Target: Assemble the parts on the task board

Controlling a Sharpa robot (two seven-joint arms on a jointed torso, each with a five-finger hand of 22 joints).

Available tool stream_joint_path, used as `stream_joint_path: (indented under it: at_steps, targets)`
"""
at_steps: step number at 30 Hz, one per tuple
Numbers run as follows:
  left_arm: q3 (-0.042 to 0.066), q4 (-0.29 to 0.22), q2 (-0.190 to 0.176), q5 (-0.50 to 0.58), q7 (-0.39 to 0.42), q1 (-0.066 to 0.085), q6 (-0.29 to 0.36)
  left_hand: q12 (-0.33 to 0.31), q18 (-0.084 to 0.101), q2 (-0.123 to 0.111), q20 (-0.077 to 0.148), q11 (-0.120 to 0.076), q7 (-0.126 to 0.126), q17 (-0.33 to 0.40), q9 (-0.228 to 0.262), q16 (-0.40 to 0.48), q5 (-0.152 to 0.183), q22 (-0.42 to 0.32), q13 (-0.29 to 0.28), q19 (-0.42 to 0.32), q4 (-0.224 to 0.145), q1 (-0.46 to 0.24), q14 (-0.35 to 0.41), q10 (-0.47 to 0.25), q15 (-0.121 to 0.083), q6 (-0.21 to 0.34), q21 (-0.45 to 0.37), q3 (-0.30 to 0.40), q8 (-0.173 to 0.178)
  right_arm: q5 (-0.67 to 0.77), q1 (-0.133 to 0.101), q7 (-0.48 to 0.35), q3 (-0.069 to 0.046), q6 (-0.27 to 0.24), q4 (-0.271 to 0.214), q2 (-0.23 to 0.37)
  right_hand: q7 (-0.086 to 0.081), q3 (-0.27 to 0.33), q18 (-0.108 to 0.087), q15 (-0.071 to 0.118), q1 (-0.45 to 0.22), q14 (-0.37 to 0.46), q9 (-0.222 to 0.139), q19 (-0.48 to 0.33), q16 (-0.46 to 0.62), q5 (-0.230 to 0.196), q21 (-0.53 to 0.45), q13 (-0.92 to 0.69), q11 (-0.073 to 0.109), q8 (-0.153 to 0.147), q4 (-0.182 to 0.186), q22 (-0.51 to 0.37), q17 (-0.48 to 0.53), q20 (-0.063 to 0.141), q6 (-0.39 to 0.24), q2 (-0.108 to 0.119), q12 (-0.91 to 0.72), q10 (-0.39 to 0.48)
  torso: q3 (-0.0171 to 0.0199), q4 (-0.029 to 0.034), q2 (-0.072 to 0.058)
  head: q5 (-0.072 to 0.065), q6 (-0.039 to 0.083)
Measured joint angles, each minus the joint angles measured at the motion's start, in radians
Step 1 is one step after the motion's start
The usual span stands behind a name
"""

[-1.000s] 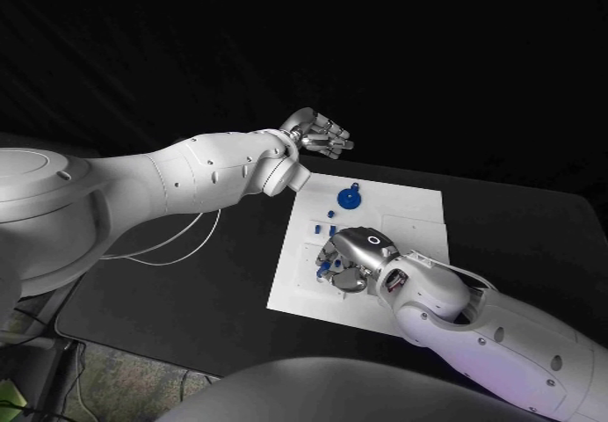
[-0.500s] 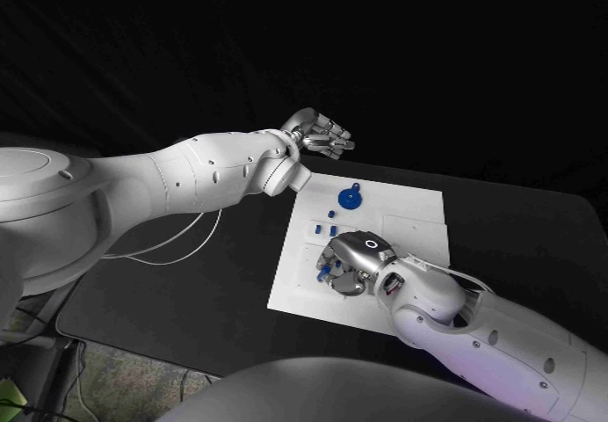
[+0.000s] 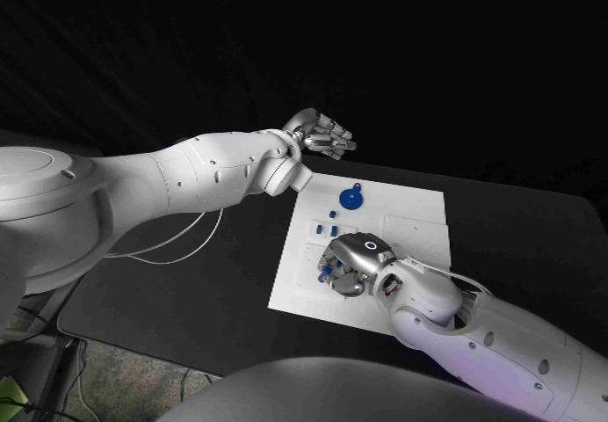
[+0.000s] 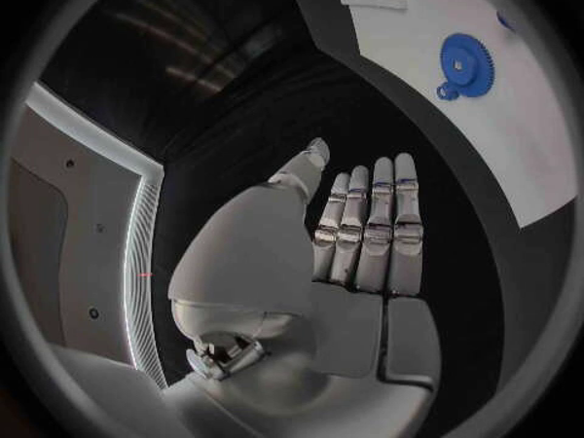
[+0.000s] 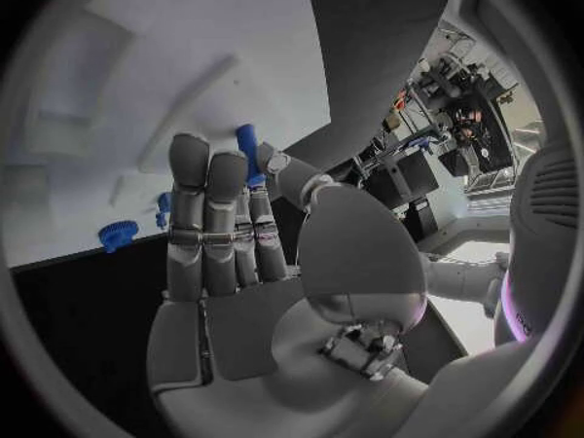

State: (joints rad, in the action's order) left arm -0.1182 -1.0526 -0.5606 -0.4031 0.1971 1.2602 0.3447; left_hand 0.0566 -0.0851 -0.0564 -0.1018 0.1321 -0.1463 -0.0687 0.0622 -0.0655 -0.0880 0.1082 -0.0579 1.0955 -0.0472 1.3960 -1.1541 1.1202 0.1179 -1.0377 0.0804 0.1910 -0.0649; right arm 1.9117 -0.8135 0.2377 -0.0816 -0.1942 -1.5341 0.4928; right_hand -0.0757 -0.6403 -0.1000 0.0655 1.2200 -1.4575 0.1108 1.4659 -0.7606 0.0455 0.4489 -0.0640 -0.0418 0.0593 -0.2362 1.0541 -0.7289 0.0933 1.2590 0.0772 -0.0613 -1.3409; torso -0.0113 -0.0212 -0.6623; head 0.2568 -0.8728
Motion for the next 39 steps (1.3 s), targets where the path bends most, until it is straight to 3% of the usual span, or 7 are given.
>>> stream_joint_path:
  at_steps: [17,21,23,28,33,37,39]
  targets:
    - [0.0,0.001,0.002,0.0,-0.001,0.0,-0.002,0.0,0.0,0.0,0.0,0.0,0.0,0.0,0.0,0.0,0.0,-0.001,0.0,0.0,0.0,0.0,0.0,0.0,0.0,0.0,0.0,0.0,0.0,0.013,-0.001,0.011,0.009,0.013,0.01,-0.014,0.0,0.004,0.007,0.0,0.001,0.0,0.0,-0.001,0.005,-0.003,-0.02,0.0,0.001,0.003,-0.004,0.002,0.002,0.001,0.001,-0.004,0.0,0.0,0.0012,-0.0012,0.0,0.003,0.0]
    - [0.0,0.001,0.003,0.0,-0.001,0.0,-0.002,0.0,0.0,0.0,0.0,0.0,0.0,0.0,0.0,0.0,0.0,-0.001,0.0,0.0,0.0,0.0,0.0,0.0,0.0,0.0,0.0,0.0,0.0,0.013,-0.001,0.013,0.01,0.013,0.017,-0.022,-0.011,0.016,0.001,0.0,0.0,0.0,-0.002,-0.001,0.005,0.02,-0.03,-0.001,0.015,0.008,-0.009,-0.001,0.007,0.001,-0.035,-0.005,0.0,0.018,0.0012,-0.0011,0.0,0.002,0.0]
    - [0.0,0.001,0.004,0.0,-0.001,0.0,-0.002,0.0,0.0,0.0,0.0,0.0,0.0,0.0,0.0,0.0,0.0,-0.001,0.0,0.0,0.0,0.0,0.0,0.0,0.0,0.0,0.0,0.0,0.0,0.011,-0.002,0.014,0.011,0.012,0.02,-0.026,-0.018,0.032,-0.002,-0.004,-0.005,0.003,-0.016,-0.001,0.005,0.024,-0.031,-0.003,0.005,0.01,-0.005,-0.001,0.009,-0.007,-0.058,-0.009,-0.001,0.044,0.0011,-0.0006,0.0,0.001,0.0]
    - [0.0,0.001,0.004,0.0,-0.001,0.0,-0.002,0.0,0.0,0.005,0.0,0.0,0.0,0.0,0.0,0.0,0.0,-0.002,0.0,0.0,0.003,0.001,0.0,0.0,0.0,0.0,0.0,-0.003,0.0,0.006,-0.001,0.014,0.016,0.01,0.025,-0.032,-0.03,0.063,-0.037,-0.025,-0.013,0.0,-0.041,0.001,0.002,0.026,-0.049,0.003,-0.021,0.007,-0.007,-0.011,0.019,-0.029,-0.108,0.028,-0.003,0.112,0.0003,-0.0004,0.0,0.0,0.0]
    - [0.0,0.001,0.004,0.0,-0.001,0.0,-0.002,0.0,0.0,0.008,0.0,0.0,0.0,0.0,0.0,0.0,0.0,-0.002,0.0,0.0,0.003,0.0,0.0,0.0,0.0,0.0,0.0,-0.003,0.0,-0.002,0.0,0.014,0.018,0.006,0.025,-0.032,-0.027,0.083,-0.04,-0.036,0.006,0.005,-0.042,-0.001,-0.001,0.009,-0.054,0.004,-0.034,0.007,-0.025,-0.016,0.028,-0.038,-0.131,0.061,-0.003,0.168,0.0003,-0.0001,0.0,-0.002,0.0]
    - [0.0,0.001,0.003,0.0,-0.001,0.0,-0.002,0.0,0.0,0.008,0.0,0.0,0.0,0.0,0.0,0.0,0.0,-0.002,0.0,0.0,0.003,0.0,0.0,0.0,0.0,0.0,0.0,-0.003,0.0,-0.009,0.0,0.014,0.018,-0.005,0.021,-0.029,-0.025,0.12,-0.04,-0.043,0.015,0.008,-0.043,-0.002,-0.005,0.009,-0.062,0.003,-0.046,0.007,-0.025,-0.022,0.037,-0.046,-0.155,0.071,-0.003,0.219,0.0004,-0.0002,0.0,-0.002,0.0]
    - [0.0,0.001,0.003,0.001,-0.001,0.0,-0.002,0.0,0.0,0.008,0.0,0.0,0.0,0.0,0.0,0.0,0.0,-0.002,0.0,0.0,0.003,0.0,0.0,0.0,0.0,0.0,0.0,-0.003,0.0,-0.014,0.0,0.014,0.018,-0.012,0.018,-0.026,-0.023,0.144,-0.051,-0.046,0.021,0.011,-0.044,0.001,-0.005,0.009,-0.067,0.003,-0.051,0.007,-0.021,-0.027,0.043,-0.051,-0.168,0.077,-0.003,0.237,0.0004,-0.0003,0.0,-0.002,0.0]
